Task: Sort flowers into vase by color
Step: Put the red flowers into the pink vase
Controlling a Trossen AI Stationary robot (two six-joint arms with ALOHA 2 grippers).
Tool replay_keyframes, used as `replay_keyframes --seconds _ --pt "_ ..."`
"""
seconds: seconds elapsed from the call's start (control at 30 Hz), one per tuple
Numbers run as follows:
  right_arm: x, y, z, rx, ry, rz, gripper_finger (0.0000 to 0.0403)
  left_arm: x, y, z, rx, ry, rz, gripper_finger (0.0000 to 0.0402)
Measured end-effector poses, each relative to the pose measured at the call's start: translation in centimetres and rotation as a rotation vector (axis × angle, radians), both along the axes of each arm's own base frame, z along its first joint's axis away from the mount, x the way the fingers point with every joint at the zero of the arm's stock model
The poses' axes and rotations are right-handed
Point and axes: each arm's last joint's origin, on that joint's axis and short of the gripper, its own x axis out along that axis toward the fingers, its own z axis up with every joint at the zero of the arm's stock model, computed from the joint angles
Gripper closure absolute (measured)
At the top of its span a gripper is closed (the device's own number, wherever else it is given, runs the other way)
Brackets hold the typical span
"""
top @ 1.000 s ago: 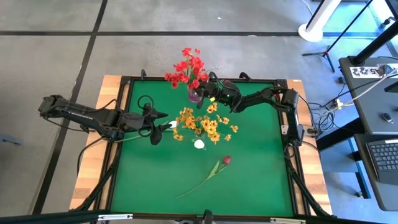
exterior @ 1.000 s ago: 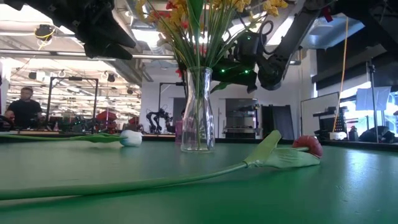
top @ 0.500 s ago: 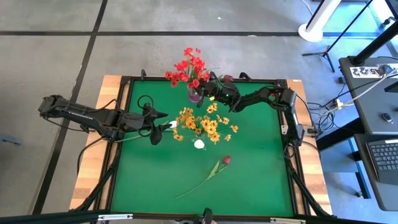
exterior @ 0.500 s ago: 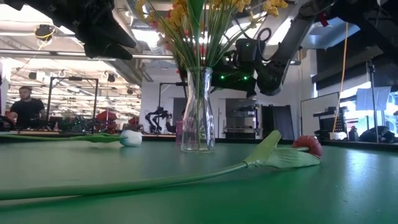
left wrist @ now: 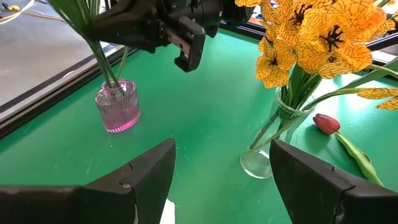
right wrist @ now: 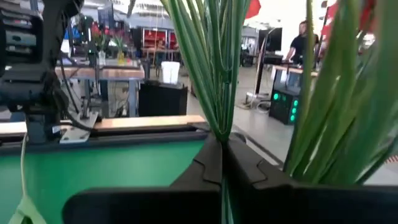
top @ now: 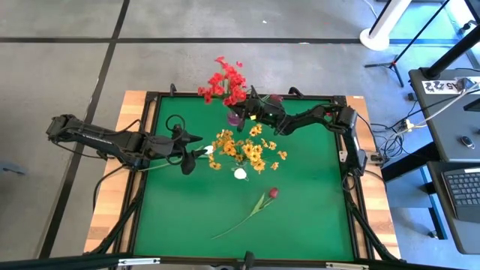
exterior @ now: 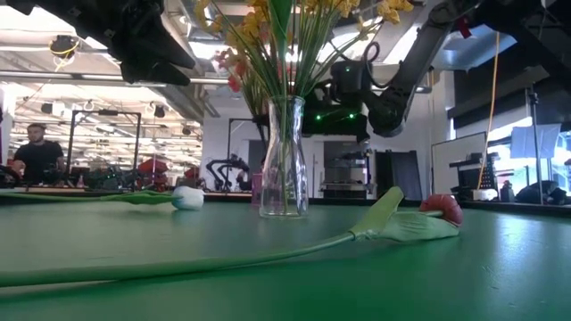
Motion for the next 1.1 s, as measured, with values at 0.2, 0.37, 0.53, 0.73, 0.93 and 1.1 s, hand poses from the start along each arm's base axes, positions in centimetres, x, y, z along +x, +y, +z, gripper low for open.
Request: replay_keyframes --seconds 0.2,0.37,0.53,0.73,0.93,1.1 --pt "0.2 0.5 -0.5 0.023 0.052 0.014 0.0402 0.0 0.0 0.0 -0.002 0.0 0.001 0.0147" --pt "0.3 0.7 -1.3 0.062 0.134 0.045 0.04 0.0 0.0 0.0 -0.002 0.0 0.001 0.0147" --pt "0.1 0.8 -0.8 0.09 0.198 0.044 0.0382 0.0 0.0 0.0 -0.002 0.0 0.0 0.0147" --pt "-0.2 1.1 0.8 0.09 0.197 0.095 0.0366 -0.1 0.0 -0.1 0.0 0.011 0.001 0.0147" --pt "-0.7 1.4 2.2 0.095 0.224 0.123 0.0334 -0.1 0.0 -0.1 0.0 0.01 0.001 0.0147" --pt "-1.0 1.5 2.6 0.119 0.277 0.123 0.0293 -0.1 0.0 -0.1 -0.004 0.009 0.003 0.0147"
